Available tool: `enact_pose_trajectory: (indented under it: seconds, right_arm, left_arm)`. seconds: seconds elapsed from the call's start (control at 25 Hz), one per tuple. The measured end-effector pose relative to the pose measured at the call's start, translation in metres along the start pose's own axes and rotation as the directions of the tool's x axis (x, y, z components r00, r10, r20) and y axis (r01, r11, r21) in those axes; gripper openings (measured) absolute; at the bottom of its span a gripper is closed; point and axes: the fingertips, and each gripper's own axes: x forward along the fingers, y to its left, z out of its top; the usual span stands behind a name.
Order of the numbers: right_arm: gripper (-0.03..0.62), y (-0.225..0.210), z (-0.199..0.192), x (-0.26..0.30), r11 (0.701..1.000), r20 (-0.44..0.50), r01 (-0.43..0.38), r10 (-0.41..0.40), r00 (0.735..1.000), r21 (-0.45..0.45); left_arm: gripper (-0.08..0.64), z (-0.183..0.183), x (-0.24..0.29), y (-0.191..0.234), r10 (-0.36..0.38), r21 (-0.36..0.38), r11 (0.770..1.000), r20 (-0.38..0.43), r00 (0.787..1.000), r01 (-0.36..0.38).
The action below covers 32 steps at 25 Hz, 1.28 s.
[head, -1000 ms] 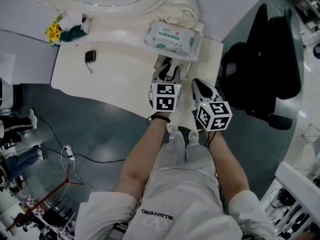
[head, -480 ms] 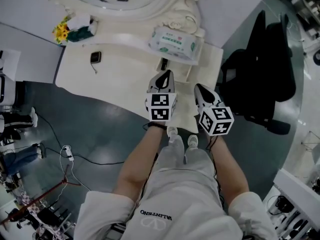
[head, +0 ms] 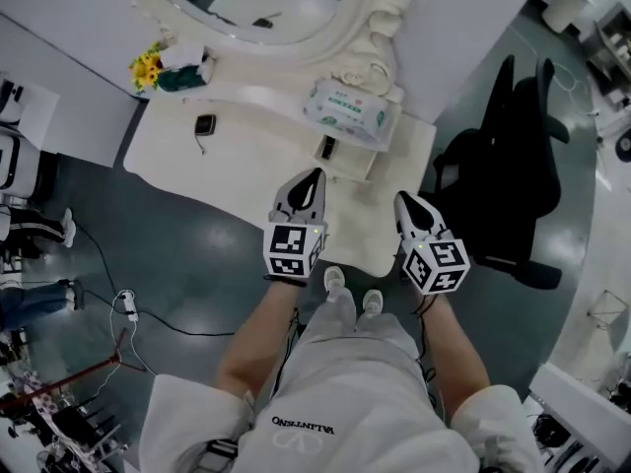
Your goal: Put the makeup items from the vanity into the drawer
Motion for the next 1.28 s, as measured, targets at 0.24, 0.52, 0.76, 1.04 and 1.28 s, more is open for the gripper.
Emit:
enact_pose_trajectory:
  seconds: [0.24,0.52,0.76,1.04,1.28]
  right_arm:
    - [0.012,0.005,0.028,-0.032,0.998,0.055,-0.015,0.018,0.998,-0.056]
    - [0.012,0.004,0.066,-0.08,0.995,0.165,0.005,0.012,0.986,-0.098]
    - [0.011,0.004,0.095,-0.132,0.985,0.257,0.045,0.0,0.967,-0.168]
    - [0.011,-0.016,0.099,-0.176,0.984,0.302,0.11,-0.063,0.951,-0.14]
    - [0.011,-0.026,0.105,-0.193,0.982,0.321,0.138,-0.09,0.943,-0.131]
  left_arm:
    - [0.003,0.032,-0.044,-0.001,0.009,0.017,1.0,0.082,0.997,-0.01]
    - [0.003,0.068,-0.098,0.003,0.05,0.005,0.999,0.193,0.98,-0.052]
    - [0.003,0.089,-0.138,0.015,0.106,-0.018,0.994,0.254,0.961,-0.105]
    - [0.003,0.094,-0.171,0.021,0.151,-0.012,0.988,0.284,0.947,-0.154]
    - [0.003,0.097,-0.184,0.018,0.169,-0.002,0.984,0.296,0.94,-0.177]
